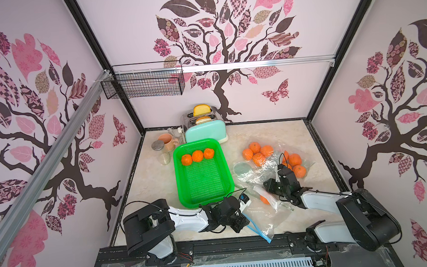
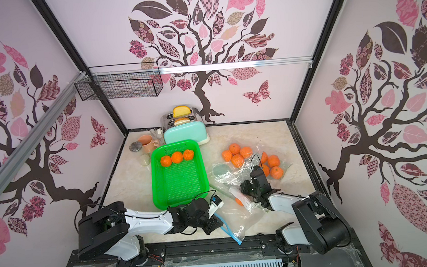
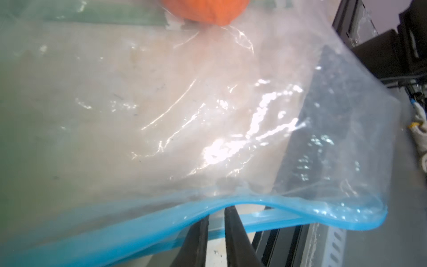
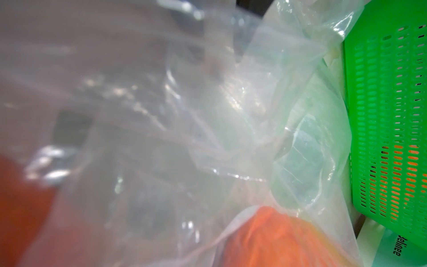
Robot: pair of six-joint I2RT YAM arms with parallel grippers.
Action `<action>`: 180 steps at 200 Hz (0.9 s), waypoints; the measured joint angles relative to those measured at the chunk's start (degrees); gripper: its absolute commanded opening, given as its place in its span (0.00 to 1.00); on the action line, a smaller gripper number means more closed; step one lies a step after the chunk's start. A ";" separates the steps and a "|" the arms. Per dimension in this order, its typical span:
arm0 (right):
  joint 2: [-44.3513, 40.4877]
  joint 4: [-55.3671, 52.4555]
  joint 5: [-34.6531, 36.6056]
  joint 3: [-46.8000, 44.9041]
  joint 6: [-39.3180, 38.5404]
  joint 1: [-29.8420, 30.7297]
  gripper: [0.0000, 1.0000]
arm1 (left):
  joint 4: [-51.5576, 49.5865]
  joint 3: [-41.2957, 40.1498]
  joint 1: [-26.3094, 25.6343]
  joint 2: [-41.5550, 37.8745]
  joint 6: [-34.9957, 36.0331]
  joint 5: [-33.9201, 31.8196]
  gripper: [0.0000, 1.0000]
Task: Open the zip-top bag and take out the orange
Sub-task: Pick up the orange from the zipper food storage bag.
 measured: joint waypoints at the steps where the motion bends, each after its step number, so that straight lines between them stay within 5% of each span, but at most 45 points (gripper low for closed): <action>1: 0.00 0.02 -0.02 0.00 0.00 0.00 0.26 | 0.07 0.02 0.00 0.07 0.04 -0.11 0.22; 57: -0.83 -1.09 -0.15 0.02 -0.15 0.00 0.30 | 4.92 2.29 -1.07 2.67 -1.29 -5.09 0.41; 100: -9.05 -11.98 0.52 2.75 -0.20 0.00 0.37 | 7.69 2.25 -1.81 2.69 -1.29 -7.65 0.47; 140: -20.41 -19.85 5.31 4.76 -0.33 0.00 0.29 | 8.04 2.14 -1.81 2.69 -0.85 -8.55 0.56; 180: -18.47 -22.12 5.68 2.84 -0.09 0.00 0.25 | 8.50 1.55 -1.81 2.71 0.15 -9.16 0.61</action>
